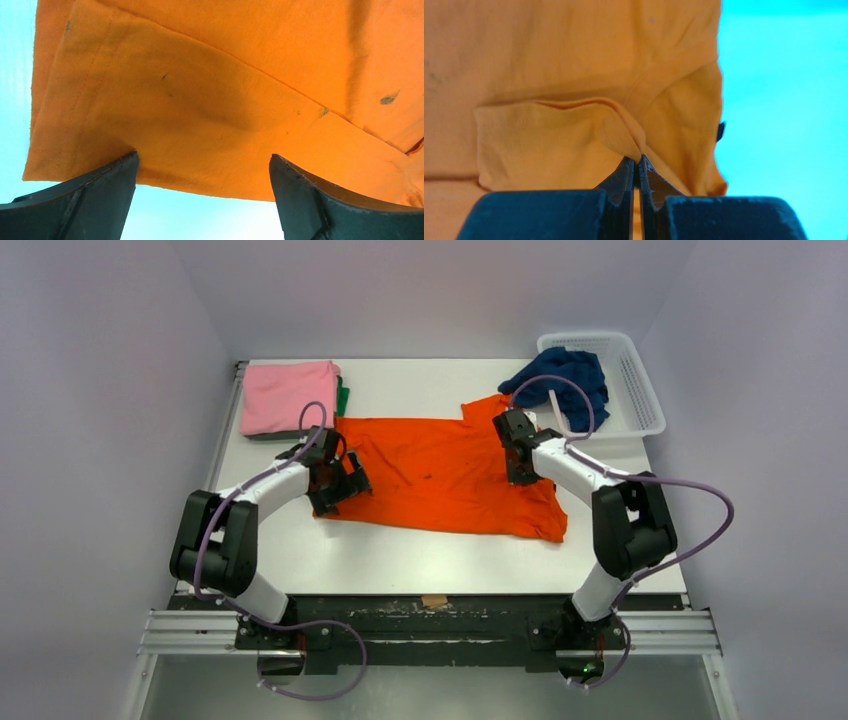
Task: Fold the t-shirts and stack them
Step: Fold the flattened tshirt in 1/3 of the way
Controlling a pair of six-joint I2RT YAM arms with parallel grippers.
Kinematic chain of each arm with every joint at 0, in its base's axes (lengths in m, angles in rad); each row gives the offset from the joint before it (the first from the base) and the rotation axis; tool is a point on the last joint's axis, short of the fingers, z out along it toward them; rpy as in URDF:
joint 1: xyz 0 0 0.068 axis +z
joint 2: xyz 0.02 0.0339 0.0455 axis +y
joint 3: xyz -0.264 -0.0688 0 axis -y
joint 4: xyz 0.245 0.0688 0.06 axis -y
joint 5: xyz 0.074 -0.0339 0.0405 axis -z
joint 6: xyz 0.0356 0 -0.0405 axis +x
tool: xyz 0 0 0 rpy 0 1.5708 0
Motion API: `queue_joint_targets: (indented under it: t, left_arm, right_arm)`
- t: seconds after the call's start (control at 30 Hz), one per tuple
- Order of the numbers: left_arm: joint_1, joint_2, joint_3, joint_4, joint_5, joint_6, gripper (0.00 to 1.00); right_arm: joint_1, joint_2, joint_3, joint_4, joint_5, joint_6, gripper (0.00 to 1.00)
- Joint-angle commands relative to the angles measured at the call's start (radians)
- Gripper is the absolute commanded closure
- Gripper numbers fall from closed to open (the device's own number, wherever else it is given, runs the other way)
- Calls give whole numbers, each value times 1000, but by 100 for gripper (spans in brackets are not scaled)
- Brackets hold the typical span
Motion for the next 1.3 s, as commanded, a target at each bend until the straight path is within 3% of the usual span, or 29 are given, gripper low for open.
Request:
queue_joint_targets:
  t: [0.0, 0.07, 0.13, 0.23, 0.33, 0.53, 0.63, 0.77, 1.03, 1.27]
  left_arm:
    - [1, 18, 22, -16, -37, 39, 0]
    - [1, 17, 28, -26, -40, 41, 0]
    - [1, 14, 31, -37, -54, 45, 0]
    - [1, 14, 42, -49, -60, 49, 0]
    - [1, 9, 48, -50, -46, 51, 0]
    - [0, -28, 76, -42, -26, 58, 0]
    - [-8, -14, 103, -8, 18, 52, 0]
    - [-28, 48, 138, 22, 62, 36, 0]
    - [-77, 134, 127, -32, 37, 21, 0]
    - [-136, 35, -29, -89, -5, 1, 0]
  right_arm:
    - [-4, 66, 114, 18, 182, -206, 100]
    - [-4, 111, 143, 42, 259, -326, 91]
    - [-5, 156, 164, 84, 326, -447, 60]
    - [-4, 183, 188, 188, 463, -508, 52]
    - [8, 144, 209, 188, 502, -421, 46]
    - [75, -26, 87, 111, 271, -73, 18]
    - [77, -96, -26, 177, 42, 26, 17]
    - [83, -110, -126, 283, -153, 72, 16]
    - [159, -33, -205, 287, -185, 135, 17]
    - [187, -165, -363, 220, -188, 208, 17]
